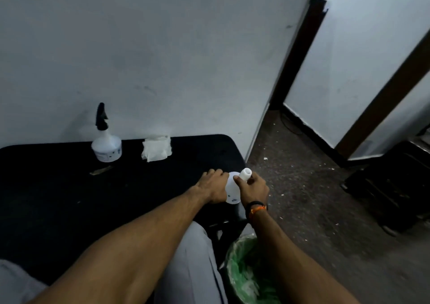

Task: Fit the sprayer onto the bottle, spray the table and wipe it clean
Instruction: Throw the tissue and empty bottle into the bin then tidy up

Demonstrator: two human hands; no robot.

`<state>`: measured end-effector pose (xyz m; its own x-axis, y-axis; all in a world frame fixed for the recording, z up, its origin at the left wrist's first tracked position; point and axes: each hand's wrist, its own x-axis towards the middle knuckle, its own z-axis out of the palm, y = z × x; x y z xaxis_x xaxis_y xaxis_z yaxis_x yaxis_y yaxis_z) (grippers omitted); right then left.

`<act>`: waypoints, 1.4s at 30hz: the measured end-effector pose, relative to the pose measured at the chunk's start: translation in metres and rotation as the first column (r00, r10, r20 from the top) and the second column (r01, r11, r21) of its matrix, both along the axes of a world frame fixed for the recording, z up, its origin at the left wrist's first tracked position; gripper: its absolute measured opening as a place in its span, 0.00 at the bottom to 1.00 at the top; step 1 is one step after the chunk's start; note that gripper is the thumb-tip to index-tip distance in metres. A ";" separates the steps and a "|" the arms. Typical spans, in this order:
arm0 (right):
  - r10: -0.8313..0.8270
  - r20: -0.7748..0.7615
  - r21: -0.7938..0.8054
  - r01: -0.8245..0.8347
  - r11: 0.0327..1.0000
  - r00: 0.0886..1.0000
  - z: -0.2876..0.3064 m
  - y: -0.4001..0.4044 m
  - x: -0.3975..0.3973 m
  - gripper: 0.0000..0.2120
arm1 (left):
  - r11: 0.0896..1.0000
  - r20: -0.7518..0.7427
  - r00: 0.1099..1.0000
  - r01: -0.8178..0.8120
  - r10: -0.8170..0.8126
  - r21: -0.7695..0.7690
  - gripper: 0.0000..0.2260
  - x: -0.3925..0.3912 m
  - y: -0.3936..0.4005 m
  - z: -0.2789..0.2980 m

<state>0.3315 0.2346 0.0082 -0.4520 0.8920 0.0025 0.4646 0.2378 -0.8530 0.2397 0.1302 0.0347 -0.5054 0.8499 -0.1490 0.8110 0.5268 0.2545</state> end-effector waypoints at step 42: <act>-0.159 0.449 -0.204 0.274 0.940 0.879 -0.177 0.056 0.182 0.23 | 0.935 0.344 0.906 0.316 -0.248 -0.159 0.23 0.113 0.094 -0.173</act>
<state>0.5140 0.2905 -0.1685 -0.1541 0.9109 -0.3828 0.8061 -0.1082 -0.5818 0.3531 0.2242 -0.1379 -0.1468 0.8823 -0.4473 0.8292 0.3563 0.4306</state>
